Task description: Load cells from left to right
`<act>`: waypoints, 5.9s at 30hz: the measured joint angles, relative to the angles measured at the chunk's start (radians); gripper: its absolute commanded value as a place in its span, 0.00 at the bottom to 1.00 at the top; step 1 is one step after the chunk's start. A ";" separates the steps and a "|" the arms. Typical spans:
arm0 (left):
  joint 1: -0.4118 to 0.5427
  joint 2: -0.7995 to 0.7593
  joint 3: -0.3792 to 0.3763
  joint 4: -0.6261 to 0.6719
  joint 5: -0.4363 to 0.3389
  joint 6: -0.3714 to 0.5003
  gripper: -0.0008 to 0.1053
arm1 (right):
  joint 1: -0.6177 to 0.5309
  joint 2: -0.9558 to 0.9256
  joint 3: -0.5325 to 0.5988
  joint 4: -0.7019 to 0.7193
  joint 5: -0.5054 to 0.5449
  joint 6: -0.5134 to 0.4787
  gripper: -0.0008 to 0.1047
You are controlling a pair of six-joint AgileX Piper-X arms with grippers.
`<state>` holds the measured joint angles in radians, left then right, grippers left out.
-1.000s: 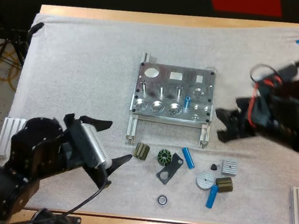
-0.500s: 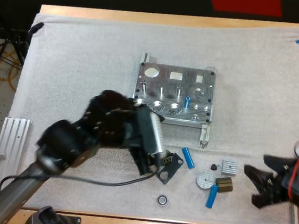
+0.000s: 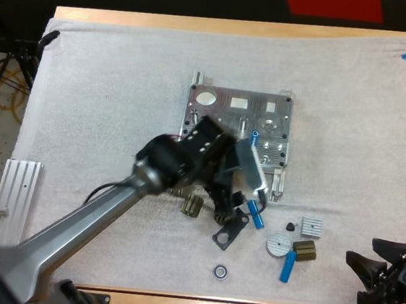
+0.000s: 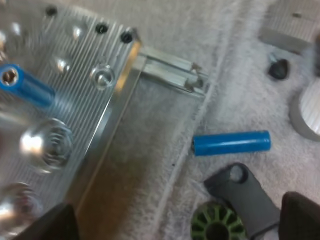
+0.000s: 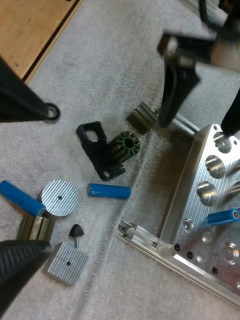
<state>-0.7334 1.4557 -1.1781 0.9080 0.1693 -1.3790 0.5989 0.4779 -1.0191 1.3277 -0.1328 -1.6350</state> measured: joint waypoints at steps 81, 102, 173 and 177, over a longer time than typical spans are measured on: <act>-0.222 0.487 -0.173 0.005 -0.241 0.623 0.49 | 0.000 0.000 0.000 0.060 0.068 0.043 0.49; -0.222 0.487 -0.173 0.005 -0.229 0.623 0.43 | 0.000 0.000 0.000 0.060 0.068 0.065 0.49; -0.048 -0.523 0.004 0.374 -0.088 0.173 0.01 | 0.000 0.210 0.000 -0.327 -0.191 0.094 0.49; -0.048 -0.606 0.081 0.377 -0.088 0.140 0.01 | 0.000 0.280 0.000 -0.393 -0.241 0.102 0.49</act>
<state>-0.7814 0.8492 -1.0970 1.2854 0.0808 -1.2392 0.5989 0.7578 -1.0191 0.9343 -0.3742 -1.5329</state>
